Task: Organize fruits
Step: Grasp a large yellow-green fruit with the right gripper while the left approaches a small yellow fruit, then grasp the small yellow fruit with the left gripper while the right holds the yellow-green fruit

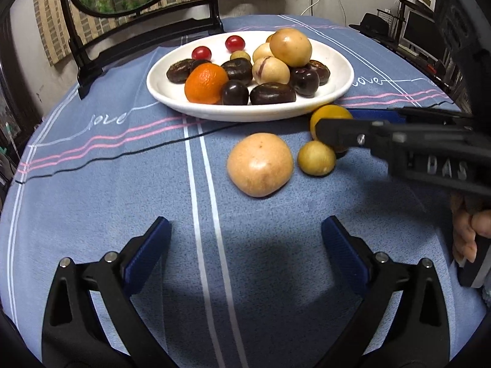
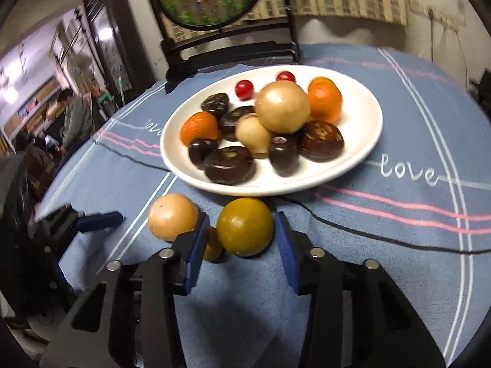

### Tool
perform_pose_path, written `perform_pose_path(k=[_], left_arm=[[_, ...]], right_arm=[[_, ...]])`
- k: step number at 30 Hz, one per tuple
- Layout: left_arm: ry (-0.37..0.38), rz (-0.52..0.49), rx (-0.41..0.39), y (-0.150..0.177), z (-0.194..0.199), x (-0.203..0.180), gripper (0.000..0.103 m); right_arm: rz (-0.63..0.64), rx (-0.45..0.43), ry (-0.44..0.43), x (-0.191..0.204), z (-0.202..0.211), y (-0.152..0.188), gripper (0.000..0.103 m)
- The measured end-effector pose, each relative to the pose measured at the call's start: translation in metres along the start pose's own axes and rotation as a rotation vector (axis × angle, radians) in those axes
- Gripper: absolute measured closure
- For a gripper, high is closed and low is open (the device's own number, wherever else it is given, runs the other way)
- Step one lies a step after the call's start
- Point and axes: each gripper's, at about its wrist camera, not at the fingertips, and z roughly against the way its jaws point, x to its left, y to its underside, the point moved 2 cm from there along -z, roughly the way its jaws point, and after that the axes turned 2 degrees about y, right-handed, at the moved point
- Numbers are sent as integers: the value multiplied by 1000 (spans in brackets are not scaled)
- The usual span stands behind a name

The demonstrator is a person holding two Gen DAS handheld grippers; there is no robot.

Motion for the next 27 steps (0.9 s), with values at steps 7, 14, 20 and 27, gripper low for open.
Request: perform_pose_path(k=[7, 14, 20, 27], left_arm=[[16, 16, -12, 1, 0, 0, 2], [78, -157, -300, 1, 50, -40, 2], [176, -261, -266, -15, 29, -63, 20], [323, -184, -220, -29, 14, -51, 30]], right_arm=[[-86, 22, -76, -9, 1, 3, 64], [-137, -95, -147, -21, 54, 3, 64], [-184, -128, -171, -32, 65, 1, 64], [-207, -142, -185, -37, 69, 0, 64]])
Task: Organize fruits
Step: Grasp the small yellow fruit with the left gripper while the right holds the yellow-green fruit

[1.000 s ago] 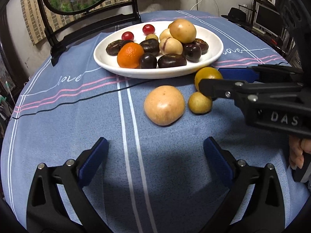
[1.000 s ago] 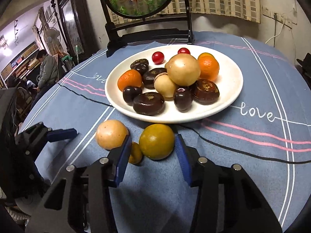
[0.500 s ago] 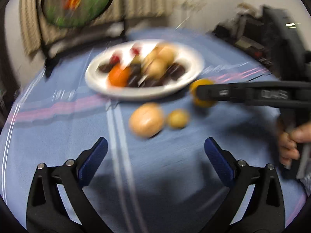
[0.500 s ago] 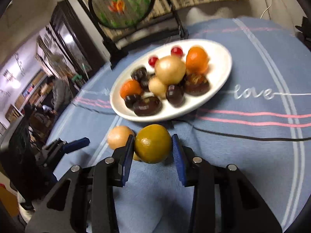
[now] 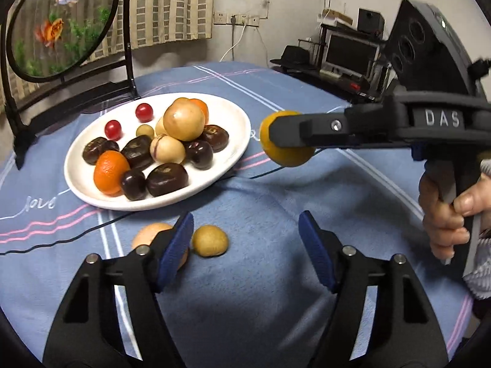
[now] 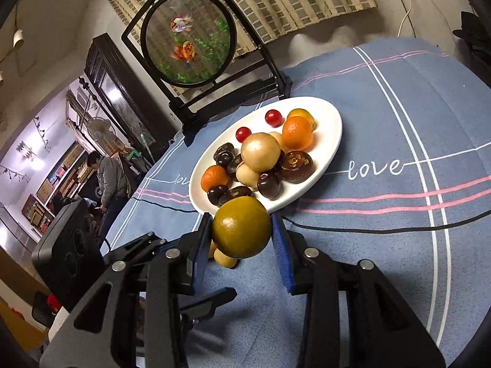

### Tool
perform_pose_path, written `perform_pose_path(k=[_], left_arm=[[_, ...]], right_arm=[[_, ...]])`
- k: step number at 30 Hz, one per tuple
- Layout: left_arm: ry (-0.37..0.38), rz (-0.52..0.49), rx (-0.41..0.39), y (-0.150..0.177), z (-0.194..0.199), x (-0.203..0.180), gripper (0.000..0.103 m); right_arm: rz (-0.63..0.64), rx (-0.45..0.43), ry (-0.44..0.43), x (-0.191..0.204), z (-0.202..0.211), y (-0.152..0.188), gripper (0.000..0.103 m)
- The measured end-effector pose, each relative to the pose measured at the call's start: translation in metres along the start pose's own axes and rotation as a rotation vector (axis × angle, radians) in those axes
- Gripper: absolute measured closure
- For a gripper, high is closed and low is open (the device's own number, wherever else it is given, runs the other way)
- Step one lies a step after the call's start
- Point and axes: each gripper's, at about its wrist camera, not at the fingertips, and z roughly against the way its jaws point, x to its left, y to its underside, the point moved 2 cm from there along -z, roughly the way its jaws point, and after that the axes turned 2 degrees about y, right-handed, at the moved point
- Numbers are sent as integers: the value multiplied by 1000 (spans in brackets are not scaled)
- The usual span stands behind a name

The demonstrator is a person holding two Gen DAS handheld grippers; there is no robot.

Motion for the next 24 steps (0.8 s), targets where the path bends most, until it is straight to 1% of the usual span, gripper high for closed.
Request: perform_pose_path(k=[1, 3, 6, 9, 10, 11, 12, 14, 17, 18, 19, 20, 22, 24], left_arm=[[17, 0, 14, -1, -3, 0, 31], [27, 5, 53, 1, -11, -1, 34], [24, 10, 56, 0, -12, 1, 34], [-11, -13, 73, 0, -15, -3, 34], [-34, -40, 84, 1, -16, -4, 34], [-76, -76, 100, 2, -17, -4, 34], [-108, -106, 119, 3, -21, -2, 38], [-95, -71, 136, 2, -24, 7, 38], [-79, -79, 139, 1, -24, 8, 39], [-61, -84, 145, 2, -24, 6, 41], [-12, -68, 172, 4, -28, 5, 49], [18, -56, 188, 7, -29, 5, 54], [32, -44, 187, 7, -30, 7, 55], [61, -10, 182, 6, -29, 13, 56]], right_arm=[[-1, 0, 0, 0, 0, 0, 64], [-6, 0, 2, -1, 1, 1, 64], [-7, -3, 4, -1, 1, 1, 64], [-7, -2, 8, -1, 1, 2, 64], [-9, 0, 10, -1, 1, 2, 64], [-11, 2, 12, -2, 1, 3, 64], [-13, 3, 12, -2, 0, 2, 64], [-15, 6, 13, -2, 0, 2, 64], [-13, 10, 16, -1, -1, 2, 64], [-13, 10, 17, -1, -1, 2, 64], [-14, 10, 15, -1, -1, 2, 64], [-16, 10, 15, -2, -1, 2, 64], [-20, 8, 16, -2, 0, 2, 64], [-24, 8, 15, -3, 0, 2, 64]])
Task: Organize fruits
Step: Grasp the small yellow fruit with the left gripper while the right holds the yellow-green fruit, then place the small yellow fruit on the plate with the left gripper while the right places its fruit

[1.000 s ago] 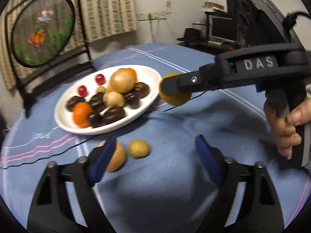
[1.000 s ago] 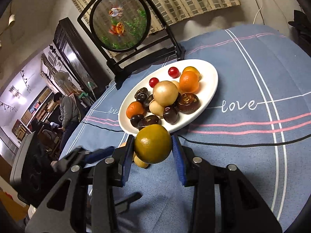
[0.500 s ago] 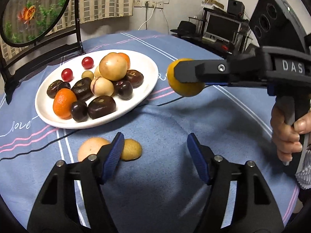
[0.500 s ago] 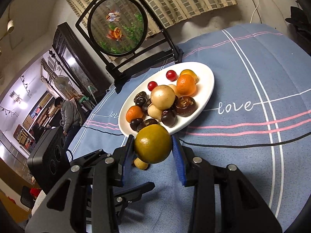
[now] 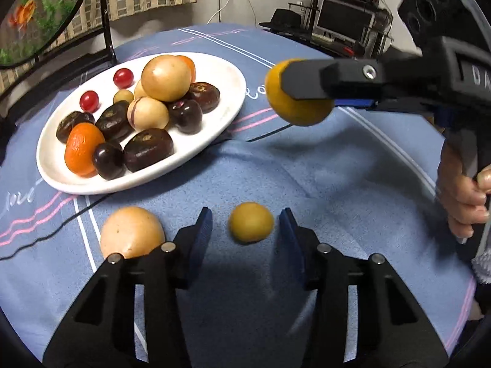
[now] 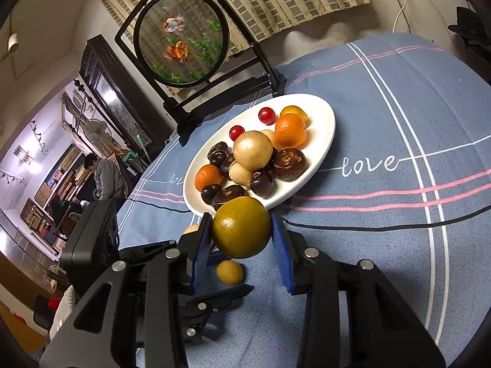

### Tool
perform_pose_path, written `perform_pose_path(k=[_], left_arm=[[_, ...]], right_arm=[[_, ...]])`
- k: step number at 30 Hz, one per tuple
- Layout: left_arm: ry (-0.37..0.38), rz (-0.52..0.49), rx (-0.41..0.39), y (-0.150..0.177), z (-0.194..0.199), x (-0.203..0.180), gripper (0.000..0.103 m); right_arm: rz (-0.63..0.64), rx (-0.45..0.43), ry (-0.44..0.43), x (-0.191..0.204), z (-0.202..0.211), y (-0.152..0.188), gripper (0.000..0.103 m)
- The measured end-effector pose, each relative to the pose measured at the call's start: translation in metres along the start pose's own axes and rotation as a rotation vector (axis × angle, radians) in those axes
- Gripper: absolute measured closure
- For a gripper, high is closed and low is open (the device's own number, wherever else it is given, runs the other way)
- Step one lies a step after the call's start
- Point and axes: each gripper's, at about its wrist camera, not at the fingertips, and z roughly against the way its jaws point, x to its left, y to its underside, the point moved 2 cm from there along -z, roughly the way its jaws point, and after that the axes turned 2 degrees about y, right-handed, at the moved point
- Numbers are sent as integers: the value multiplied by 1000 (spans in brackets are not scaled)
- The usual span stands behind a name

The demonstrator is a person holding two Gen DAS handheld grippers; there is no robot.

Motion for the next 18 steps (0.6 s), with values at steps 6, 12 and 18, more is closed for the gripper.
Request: perform_pose_path(k=[6, 12, 18], left_arm=[[-33, 20, -4, 0, -1, 2, 63], [-87, 32, -16, -3, 1, -4, 75], [-116, 78, -74, 4, 21, -4, 75]], right_arm=[[-2, 6, 6, -1, -3, 1, 64], [-12, 10, 18, -4, -4, 1, 64], [-17, -7, 41, -8, -3, 1, 64]])
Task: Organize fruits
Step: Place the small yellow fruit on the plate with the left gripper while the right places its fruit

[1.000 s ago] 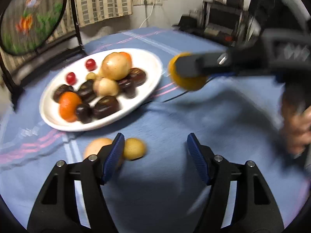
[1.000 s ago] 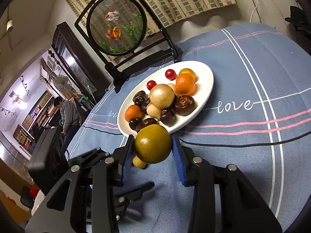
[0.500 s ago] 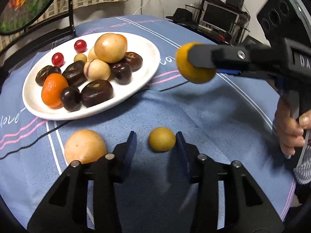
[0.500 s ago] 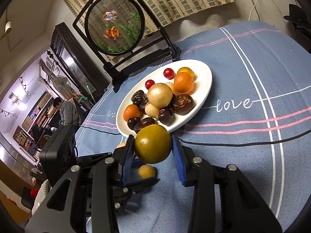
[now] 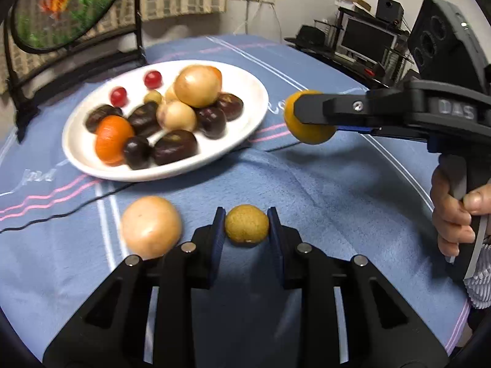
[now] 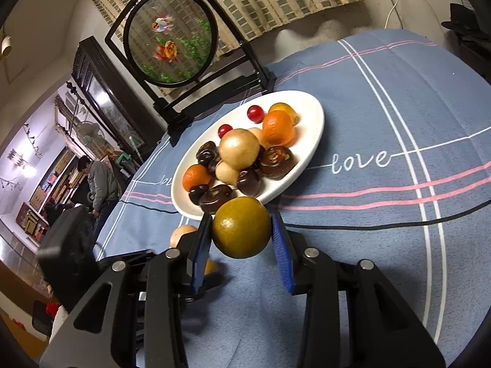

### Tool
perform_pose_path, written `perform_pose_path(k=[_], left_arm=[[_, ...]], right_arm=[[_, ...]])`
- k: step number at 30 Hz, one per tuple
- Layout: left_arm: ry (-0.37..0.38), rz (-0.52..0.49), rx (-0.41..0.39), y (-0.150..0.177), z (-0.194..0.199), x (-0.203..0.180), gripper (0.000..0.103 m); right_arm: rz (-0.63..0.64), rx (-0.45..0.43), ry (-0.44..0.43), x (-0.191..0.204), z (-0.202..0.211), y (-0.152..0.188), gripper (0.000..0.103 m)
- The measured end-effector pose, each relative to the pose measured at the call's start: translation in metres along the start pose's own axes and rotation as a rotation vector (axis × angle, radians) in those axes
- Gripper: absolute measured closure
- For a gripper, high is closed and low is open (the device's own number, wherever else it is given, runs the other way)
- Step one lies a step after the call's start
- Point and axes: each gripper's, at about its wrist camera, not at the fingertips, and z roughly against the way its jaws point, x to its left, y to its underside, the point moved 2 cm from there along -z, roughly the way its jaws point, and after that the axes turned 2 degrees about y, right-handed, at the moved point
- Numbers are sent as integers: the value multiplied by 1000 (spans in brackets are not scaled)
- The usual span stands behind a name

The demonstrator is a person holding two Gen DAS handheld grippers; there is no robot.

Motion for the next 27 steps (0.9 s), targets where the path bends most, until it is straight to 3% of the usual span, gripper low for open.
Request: perform_pose_path(k=[5, 8, 12, 19, 22, 27], left_arm=[[-119, 27, -144, -19, 49, 12, 75], [-190, 49, -210, -48, 73, 30, 75], [-247, 116, -283, -95, 86, 56, 75], [-330, 143, -259, -123, 24, 75, 75], [-323, 167, -237, -122, -5, 90, 75], [-326, 185, -188, -119, -33, 112, 75]], right_arm=[[40, -136, 25, 14, 30, -6, 64], [68, -204, 18, 28, 49, -16, 64], [115, -240, 38, 47, 51, -53, 64], [135, -206, 69, 55, -18, -92, 64], [145, -146, 108, 47, -62, -99, 64], [172, -90, 170, 35, -96, -109, 64]])
